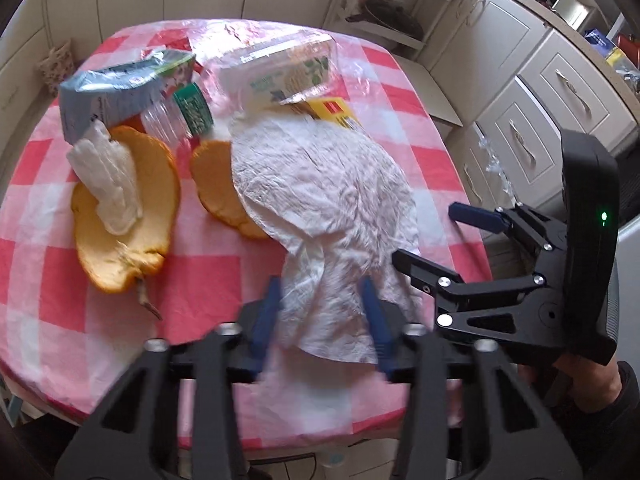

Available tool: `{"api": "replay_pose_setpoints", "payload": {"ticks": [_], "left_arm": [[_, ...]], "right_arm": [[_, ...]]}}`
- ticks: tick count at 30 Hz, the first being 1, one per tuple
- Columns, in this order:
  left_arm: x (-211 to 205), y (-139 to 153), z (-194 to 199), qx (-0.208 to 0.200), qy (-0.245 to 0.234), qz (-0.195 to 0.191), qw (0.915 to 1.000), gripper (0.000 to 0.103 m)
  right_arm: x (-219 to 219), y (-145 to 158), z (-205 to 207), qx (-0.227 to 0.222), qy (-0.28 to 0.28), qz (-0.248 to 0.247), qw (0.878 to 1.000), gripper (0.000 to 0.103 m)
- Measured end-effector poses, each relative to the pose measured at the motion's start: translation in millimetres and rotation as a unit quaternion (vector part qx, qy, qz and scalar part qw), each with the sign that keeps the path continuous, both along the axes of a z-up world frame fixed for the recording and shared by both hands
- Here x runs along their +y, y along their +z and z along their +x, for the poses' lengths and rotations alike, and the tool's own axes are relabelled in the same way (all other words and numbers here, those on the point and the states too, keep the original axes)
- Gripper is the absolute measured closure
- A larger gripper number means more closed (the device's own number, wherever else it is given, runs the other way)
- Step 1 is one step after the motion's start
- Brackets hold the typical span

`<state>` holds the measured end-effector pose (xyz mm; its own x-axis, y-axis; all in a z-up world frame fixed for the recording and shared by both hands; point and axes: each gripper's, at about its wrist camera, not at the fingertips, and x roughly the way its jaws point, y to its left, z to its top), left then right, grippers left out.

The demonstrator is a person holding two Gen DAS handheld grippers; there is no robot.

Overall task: Collect trash
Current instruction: 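Grasp the crumpled white paper on the table with the left gripper, then carry the white paper over the yellow bucket and open the left gripper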

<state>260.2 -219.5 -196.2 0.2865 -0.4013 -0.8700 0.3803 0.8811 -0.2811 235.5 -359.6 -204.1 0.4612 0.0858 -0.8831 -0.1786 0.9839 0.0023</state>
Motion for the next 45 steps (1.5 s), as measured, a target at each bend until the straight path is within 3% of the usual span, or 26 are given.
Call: {"api": "replay_pose_setpoints", "payload": {"ticks": [1,3,9,16,21,25,28,32,37,41,45], "left_arm": [[-1,-1,-1,0.003,-0.002,-0.005,1.0000,0.094],[-2,3,-6,-0.008,-0.005,-0.008,0.9999,0.099],[-5,33,-18,-0.055,-0.016,0.005,0.9983,0.100],[8,79,-21,-0.088,-0.018,-0.006,0.9960,0.100],[14,125,-19,-0.116,-0.011,-0.038,0.9925,0.100],[5,157,-22,-0.140,-0.019,-0.062,0.9881,0.100],[-26,163,-24,-0.139,-0.045,-0.069,0.9869,0.100],[-95,136,-23,-0.112,-0.093,-0.067,0.9870,0.100],[-192,66,-15,-0.050,-0.148,-0.052,0.9864,0.100],[-249,9,-4,0.009,-0.150,-0.038,0.9880,0.100],[-292,-45,11,0.062,-0.119,-0.004,0.9910,0.100]], "right_arm": [[3,1,-2,0.000,0.002,0.000,1.000,0.022],[6,1,-3,-0.001,0.007,0.000,1.000,0.020],[3,5,-6,0.008,0.012,0.004,1.000,0.020],[-55,37,-2,-0.030,-0.079,0.062,0.995,0.020],[-105,61,-6,-0.066,-0.151,0.125,0.978,0.020],[-139,80,-18,-0.106,-0.207,0.174,0.957,0.020],[-163,99,-32,-0.143,-0.240,0.205,0.938,0.020],[-200,121,-54,-0.193,-0.289,0.217,0.912,0.020],[-234,127,-73,-0.224,-0.355,0.190,0.888,0.020],[-243,121,-74,-0.221,-0.367,0.187,0.884,0.020],[-244,122,-75,-0.221,-0.361,0.179,0.888,0.020]]}}
